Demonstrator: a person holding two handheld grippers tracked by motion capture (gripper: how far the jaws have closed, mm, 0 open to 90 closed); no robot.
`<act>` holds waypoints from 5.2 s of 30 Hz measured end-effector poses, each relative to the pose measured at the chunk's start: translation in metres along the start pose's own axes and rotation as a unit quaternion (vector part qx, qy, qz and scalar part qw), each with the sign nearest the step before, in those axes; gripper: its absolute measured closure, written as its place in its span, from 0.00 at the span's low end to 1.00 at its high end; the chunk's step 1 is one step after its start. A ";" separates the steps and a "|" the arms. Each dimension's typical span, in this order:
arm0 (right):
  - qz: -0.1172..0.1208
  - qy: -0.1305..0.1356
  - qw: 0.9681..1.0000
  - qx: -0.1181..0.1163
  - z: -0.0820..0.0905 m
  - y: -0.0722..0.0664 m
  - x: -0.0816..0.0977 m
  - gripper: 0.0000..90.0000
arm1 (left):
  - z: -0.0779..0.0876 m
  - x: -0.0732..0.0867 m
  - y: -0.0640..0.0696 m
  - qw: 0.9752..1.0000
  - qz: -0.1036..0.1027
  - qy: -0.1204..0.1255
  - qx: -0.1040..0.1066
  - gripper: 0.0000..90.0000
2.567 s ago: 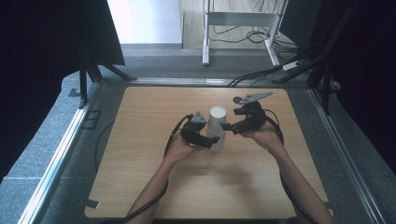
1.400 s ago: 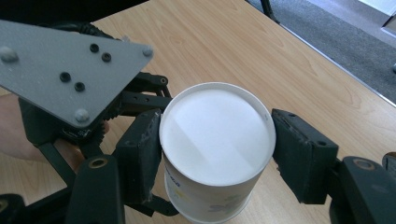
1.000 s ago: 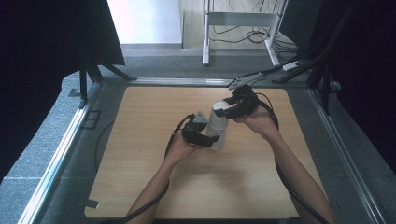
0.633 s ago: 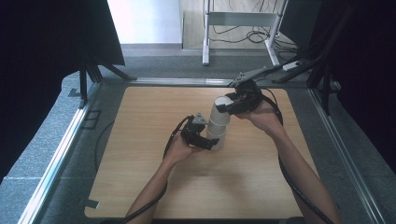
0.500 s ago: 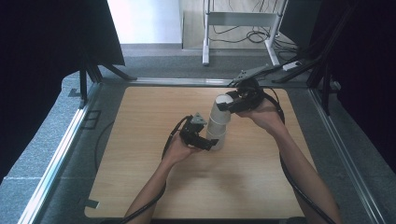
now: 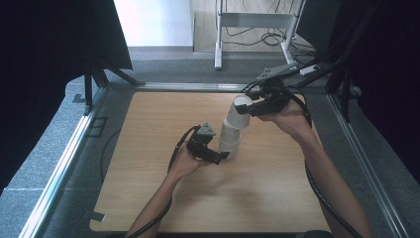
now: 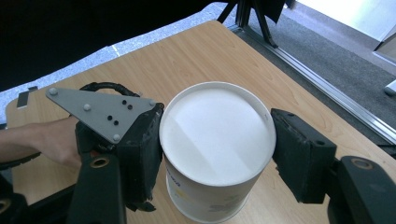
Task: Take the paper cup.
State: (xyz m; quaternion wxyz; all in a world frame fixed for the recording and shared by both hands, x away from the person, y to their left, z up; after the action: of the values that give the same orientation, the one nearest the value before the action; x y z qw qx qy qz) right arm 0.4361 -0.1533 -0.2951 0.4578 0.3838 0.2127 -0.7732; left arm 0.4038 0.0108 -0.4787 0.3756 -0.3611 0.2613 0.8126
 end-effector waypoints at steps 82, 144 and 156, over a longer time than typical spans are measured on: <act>0.009 -0.017 0.994 -0.108 -0.047 -0.075 0.099 0.41 | 0.006 0.038 0.053 0.994 -0.062 0.063 0.071 0.27; 0.133 -0.158 0.969 -0.136 -0.081 -0.101 0.127 0.41 | 0.006 0.048 0.061 0.983 -0.136 -0.102 0.069 0.28; 0.096 -0.088 0.982 -0.137 -0.060 -0.093 0.117 0.41 | 0.031 0.033 0.053 0.992 -0.077 -0.004 0.103 0.15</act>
State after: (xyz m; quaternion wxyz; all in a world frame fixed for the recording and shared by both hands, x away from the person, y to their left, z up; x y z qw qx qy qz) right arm 0.3454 -0.1302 -0.4260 0.5949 0.2662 0.2380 -0.7201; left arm 0.3343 0.0159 -0.4777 0.4735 -0.3361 0.3129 0.7516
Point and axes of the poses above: each handheld gripper's, and its own axes: z roughly backward along the jaws, x roughly out of its underside, y roughly to its right, the point moved 5 cm from there along -z, roughly forward along the jaws, and after that the axes turned 4 degrees about z, right-handed, at the moved point
